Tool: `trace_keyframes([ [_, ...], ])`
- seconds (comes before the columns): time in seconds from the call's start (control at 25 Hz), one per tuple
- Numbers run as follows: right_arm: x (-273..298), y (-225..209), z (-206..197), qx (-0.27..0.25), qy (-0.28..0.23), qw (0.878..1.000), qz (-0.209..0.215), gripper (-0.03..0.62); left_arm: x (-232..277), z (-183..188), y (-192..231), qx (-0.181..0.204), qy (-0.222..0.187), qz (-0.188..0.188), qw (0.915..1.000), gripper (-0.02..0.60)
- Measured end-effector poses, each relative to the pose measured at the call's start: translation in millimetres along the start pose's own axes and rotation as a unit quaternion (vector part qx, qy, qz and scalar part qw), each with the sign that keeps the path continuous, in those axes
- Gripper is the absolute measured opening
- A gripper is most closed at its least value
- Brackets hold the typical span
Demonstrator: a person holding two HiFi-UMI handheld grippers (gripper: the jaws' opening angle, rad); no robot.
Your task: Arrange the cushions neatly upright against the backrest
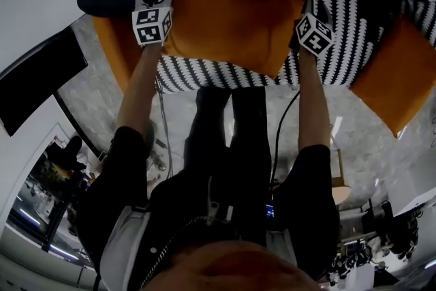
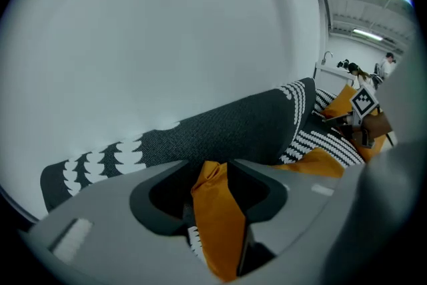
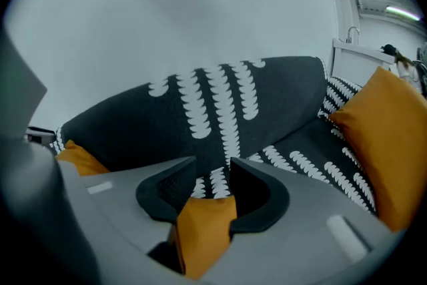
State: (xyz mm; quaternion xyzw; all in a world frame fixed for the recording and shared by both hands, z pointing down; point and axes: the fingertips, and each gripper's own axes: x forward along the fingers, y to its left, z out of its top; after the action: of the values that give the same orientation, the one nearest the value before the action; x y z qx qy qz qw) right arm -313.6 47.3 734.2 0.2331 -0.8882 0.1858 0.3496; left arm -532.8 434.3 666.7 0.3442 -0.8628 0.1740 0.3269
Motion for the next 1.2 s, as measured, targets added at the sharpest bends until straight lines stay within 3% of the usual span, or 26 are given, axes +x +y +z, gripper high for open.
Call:
trace_keyframes([
  [0.2, 39.0, -34.1, -40.9, 0.018, 0.068, 0.997, -0.025, 0.215, 23.8, -19.9, -8.7, 0.004, 0.039, -0.013, 0.9991, 0.215],
  [0.4, 67.0, -64.0, -67.4, 0.021, 0.112, 0.993, -0.026, 0.202, 37.7, -27.8, -21.8, -0.006, 0.054, -0.037, 0.9979, 0.216],
  [0.56, 79.9, -69.6, -76.2, 0.077, 0.136, 0.988, -0.013, 0.202, 40.3, -25.0, -20.6, -0.015, 0.044, -0.058, 0.9972, 0.210],
  [0.76, 86.7, -73.9, -98.5, 0.129, 0.164, 0.978, 0.007, 0.207, 41.8, -14.4, -29.3, 0.021, 0.011, -0.080, 0.9965, 0.169],
  [1.0, 82.3, -69.8, -89.4, 0.120, 0.149, 0.981, 0.006, 0.193, 42.9, -5.5, -20.8, -0.019, 0.001, -0.090, 0.9958, 0.169],
  [1.04, 83.6, -70.3, -89.2, 0.120, 0.153, 0.981, 0.007, 0.193, 44.7, -4.0, -19.1, -0.025, 0.004, -0.088, 0.9958, 0.145],
  [1.2, 92.6, -63.0, -106.5, 0.124, 0.192, 0.973, 0.023, 0.169, 54.0, -12.7, -16.9, -0.009, 0.032, -0.086, 0.9957, 0.111],
])
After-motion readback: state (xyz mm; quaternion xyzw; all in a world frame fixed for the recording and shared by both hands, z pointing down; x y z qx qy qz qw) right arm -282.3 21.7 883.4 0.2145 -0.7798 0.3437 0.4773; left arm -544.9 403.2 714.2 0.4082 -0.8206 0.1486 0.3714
